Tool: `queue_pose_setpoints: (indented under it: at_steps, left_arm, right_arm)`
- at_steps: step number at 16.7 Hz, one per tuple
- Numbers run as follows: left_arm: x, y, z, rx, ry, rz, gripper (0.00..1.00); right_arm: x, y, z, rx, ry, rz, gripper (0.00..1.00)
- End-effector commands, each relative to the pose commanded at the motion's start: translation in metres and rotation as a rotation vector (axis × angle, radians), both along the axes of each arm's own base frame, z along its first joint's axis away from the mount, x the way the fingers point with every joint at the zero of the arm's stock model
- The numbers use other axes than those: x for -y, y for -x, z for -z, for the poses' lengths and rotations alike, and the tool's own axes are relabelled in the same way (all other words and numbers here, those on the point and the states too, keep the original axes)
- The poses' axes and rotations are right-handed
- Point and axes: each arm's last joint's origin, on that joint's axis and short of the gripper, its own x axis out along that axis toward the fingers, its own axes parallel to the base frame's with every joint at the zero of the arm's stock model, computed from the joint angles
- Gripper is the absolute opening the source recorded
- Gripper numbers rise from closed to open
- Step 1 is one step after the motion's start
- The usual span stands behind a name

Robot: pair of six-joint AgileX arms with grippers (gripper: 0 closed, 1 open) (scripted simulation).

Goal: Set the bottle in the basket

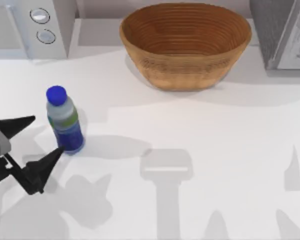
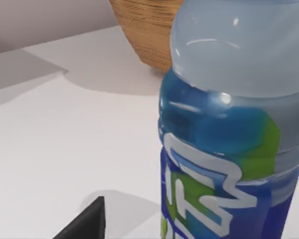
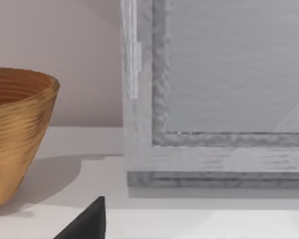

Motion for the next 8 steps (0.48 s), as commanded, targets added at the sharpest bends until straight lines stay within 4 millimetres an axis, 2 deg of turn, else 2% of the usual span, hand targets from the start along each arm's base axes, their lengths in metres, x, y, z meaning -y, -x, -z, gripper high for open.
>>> queue_pose_setpoints:
  at_steps: [3,8]
  left_arm:
    - [0.004,-0.003,0.000,-0.002,0.000,0.002,1.00]
    - [0.032,-0.034,0.004,0.000,0.000,0.000,1.00]
  right_arm:
    - [0.000,0.000,0.000,0.000,0.000,0.000,1.00]
    - [0.000,0.000,0.000,0.000,0.000,0.000,1.00]
